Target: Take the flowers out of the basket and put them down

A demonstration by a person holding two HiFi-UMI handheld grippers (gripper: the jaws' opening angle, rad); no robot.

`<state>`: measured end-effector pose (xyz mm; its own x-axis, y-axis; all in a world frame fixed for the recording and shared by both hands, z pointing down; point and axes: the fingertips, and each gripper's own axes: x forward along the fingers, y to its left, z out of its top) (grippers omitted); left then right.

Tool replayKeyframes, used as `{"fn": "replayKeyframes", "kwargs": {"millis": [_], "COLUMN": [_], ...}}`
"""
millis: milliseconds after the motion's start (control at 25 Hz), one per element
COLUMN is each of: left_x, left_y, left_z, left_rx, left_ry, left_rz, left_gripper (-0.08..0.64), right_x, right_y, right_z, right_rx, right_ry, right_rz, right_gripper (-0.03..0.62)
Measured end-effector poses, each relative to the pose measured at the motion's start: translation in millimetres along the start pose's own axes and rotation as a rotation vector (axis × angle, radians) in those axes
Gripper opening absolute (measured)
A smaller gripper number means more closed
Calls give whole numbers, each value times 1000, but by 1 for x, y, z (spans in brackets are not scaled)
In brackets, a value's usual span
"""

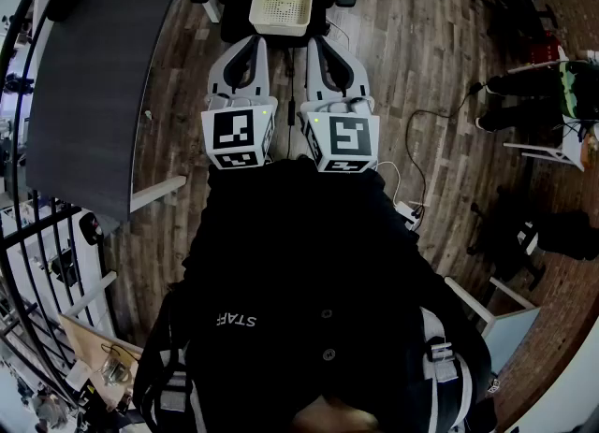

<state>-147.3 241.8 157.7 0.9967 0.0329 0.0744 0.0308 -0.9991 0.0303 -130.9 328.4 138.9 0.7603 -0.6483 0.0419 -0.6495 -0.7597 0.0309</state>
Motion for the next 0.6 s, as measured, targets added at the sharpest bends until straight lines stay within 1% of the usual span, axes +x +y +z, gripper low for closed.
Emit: {"fn": "replayKeyframes", "kwargs": {"millis": [320, 600], "left_x": [4, 9], "left_y": [4, 17], "left_z": [-5, -18], "left_rx": [3, -10], "left_ry": [16, 39], "left_rz": [-20, -34], "left_gripper": [3, 3], "right_x": [6, 19], "right_y": [7, 14], "right_z": [1, -10], "right_rx": [-11, -16], "right_ry": [-6, 19], "right_rz": [1, -8], "right_gripper": [12, 12]}}
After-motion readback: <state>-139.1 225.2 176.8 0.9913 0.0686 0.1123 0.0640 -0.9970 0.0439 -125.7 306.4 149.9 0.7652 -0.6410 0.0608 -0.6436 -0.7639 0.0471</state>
